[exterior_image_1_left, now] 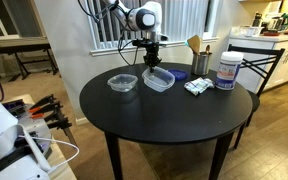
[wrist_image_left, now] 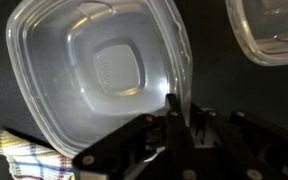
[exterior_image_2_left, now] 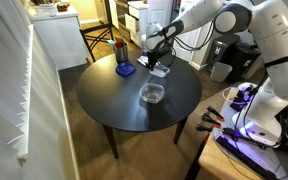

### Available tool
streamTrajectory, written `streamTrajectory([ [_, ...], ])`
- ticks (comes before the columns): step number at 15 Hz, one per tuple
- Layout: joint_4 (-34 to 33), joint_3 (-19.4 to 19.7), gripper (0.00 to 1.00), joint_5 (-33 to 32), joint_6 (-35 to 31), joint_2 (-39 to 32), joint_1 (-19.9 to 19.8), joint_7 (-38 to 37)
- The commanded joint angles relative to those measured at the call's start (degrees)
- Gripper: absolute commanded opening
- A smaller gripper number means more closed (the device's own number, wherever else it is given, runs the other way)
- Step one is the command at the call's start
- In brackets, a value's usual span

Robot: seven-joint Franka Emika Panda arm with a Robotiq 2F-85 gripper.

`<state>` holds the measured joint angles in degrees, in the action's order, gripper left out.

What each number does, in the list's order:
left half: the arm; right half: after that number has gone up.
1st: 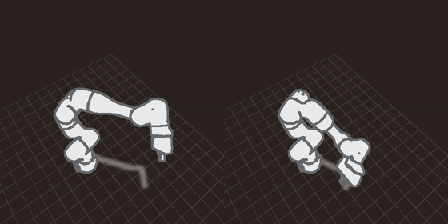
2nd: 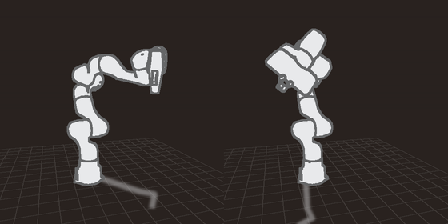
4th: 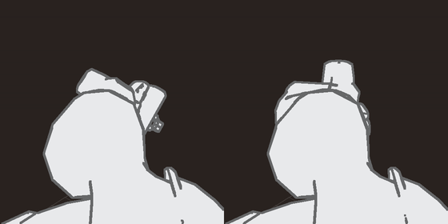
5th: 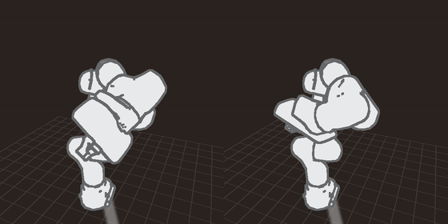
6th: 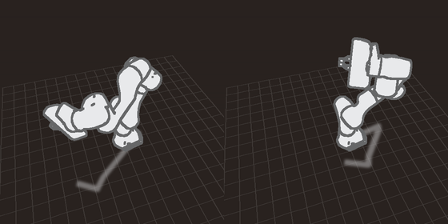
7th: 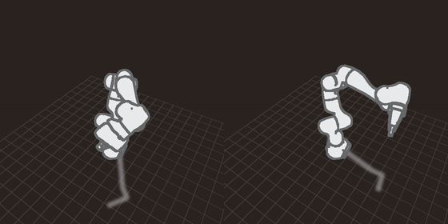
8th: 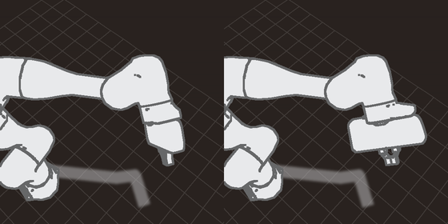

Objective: Stack the two clear bowls together.

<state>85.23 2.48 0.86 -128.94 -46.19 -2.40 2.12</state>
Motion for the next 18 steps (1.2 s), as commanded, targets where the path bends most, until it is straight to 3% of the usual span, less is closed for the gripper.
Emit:
streamTrajectory([
  [1,11.4,2.7,0.01,-5.1,-5.4,5.8,7.5,-10.3],
  [6,21.5,8.8,0.01,-15.0,-13.0,9.9,20.3,-29.4],
  [11,29.2,14.5,0.01,-26.9,-14.2,13.9,29.7,-45.1],
  [14,33.0,14.6,0.01,-33.8,-13.2,16.9,31.9,-52.3],
  [18,35.7,9.9,0.01,-36.8,-15.0,19.9,29.0,-54.9],
])
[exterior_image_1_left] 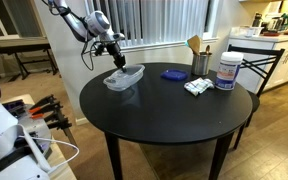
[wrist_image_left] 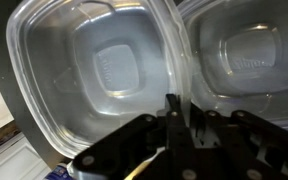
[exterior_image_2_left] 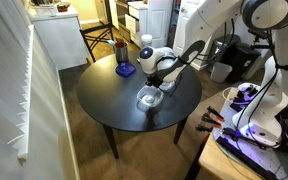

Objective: Stack the two clear bowls together.

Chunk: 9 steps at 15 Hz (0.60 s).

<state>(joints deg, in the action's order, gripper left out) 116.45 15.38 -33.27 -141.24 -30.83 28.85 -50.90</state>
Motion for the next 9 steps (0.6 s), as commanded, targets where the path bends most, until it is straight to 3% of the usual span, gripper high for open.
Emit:
streamTrajectory([
  [1,4.8,-4.2,0.01,-2.4,-3.1,5.1,-3.2,-0.9],
  [9,4.8,-12.1,0.01,4.6,-12.4,4.8,-9.8,4.0],
])
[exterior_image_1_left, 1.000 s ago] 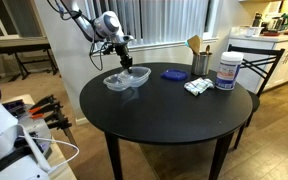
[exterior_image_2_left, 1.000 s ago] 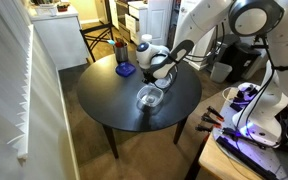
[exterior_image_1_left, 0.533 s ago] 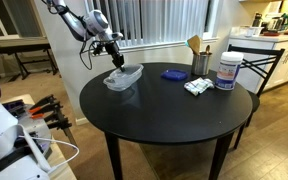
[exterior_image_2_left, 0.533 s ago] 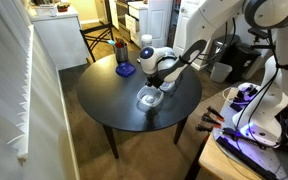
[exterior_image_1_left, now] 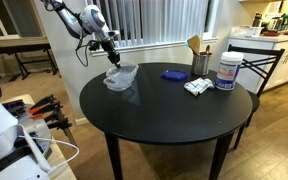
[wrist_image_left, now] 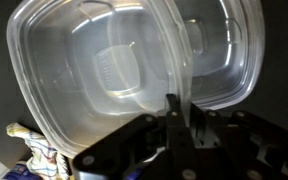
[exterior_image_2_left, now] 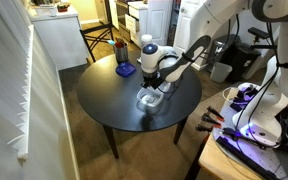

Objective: Stack the two clear bowls together.

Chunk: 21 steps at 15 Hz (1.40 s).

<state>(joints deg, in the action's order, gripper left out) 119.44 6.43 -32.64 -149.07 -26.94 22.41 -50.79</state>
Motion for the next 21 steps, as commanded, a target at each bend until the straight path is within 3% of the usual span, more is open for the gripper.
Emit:
streamTrajectory([
  [1,1.8,-4.0,0.01,6.0,-5.8,0.6,-3.9,5.2],
  [4,2.0,-5.6,0.01,11.6,-8.3,0.2,-4.9,8.8],
  [9,0.7,-7.8,0.01,21.0,-6.4,-0.5,-6.2,14.9],
  [10,0.4,-7.9,0.31,22.4,-5.6,-0.6,-6.2,15.7],
  [12,0.1,-7.3,0.36,24.0,-5.6,-0.8,-5.7,16.5],
  [14,0.5,-6.2,0.48,24.1,-5.7,-0.8,-4.9,16.1],
  [21,4.7,2.7,0.93,13.7,-5.8,1.6,2.1,11.5],
])
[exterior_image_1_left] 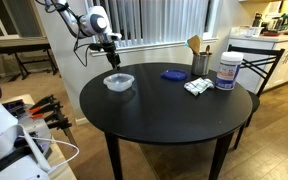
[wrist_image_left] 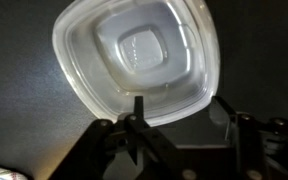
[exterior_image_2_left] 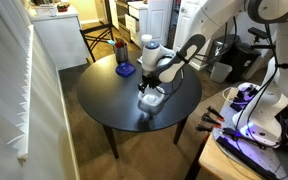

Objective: Stack the two clear bowls together.

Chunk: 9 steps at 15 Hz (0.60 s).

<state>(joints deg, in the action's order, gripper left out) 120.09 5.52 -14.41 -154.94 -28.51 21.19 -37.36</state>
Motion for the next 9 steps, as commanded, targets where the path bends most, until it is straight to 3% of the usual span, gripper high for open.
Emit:
streamTrajectory([
  [1,5.0,4.2,0.99,-5.9,0.1,3.9,3.8,-1.7],
  [7,8.7,4.1,1.00,-9.3,0.2,7.3,3.7,-1.1],
  [9,6.0,3.0,1.00,-8.1,0.2,4.6,2.6,-0.5],
])
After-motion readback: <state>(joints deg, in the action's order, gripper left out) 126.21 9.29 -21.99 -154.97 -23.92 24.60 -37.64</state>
